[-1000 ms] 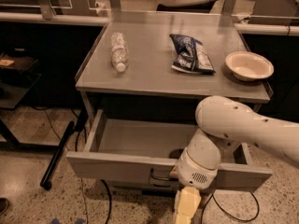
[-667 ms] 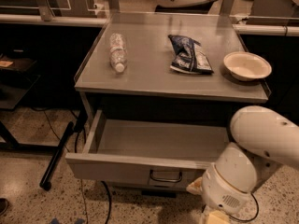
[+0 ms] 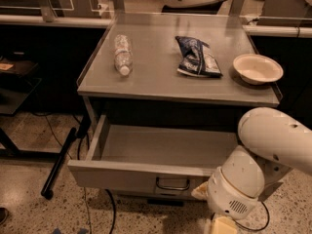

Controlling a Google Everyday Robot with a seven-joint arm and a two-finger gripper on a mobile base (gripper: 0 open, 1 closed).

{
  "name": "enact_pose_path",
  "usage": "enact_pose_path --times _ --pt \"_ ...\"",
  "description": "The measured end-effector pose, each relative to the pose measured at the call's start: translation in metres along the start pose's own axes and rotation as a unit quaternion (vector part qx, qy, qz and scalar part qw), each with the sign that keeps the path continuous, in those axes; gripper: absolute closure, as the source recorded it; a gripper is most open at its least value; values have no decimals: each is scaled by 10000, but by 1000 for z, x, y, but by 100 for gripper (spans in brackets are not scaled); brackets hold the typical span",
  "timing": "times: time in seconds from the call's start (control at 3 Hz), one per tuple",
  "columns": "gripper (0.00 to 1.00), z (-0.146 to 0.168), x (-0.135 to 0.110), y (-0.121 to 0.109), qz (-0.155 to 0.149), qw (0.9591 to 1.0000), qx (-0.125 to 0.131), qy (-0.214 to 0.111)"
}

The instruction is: Open top drawer

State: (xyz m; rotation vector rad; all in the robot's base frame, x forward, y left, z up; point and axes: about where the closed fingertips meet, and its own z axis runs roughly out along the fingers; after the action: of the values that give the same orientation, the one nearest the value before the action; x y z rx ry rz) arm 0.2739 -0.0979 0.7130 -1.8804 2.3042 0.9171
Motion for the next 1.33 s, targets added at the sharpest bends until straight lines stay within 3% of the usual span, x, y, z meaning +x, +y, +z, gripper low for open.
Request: enact_pose_path --times 0.67,1.33 --pt "0 -36 -19 -22 -89 9991 405 62" --pt "0 -49 -20 -73 122 9976 619 273"
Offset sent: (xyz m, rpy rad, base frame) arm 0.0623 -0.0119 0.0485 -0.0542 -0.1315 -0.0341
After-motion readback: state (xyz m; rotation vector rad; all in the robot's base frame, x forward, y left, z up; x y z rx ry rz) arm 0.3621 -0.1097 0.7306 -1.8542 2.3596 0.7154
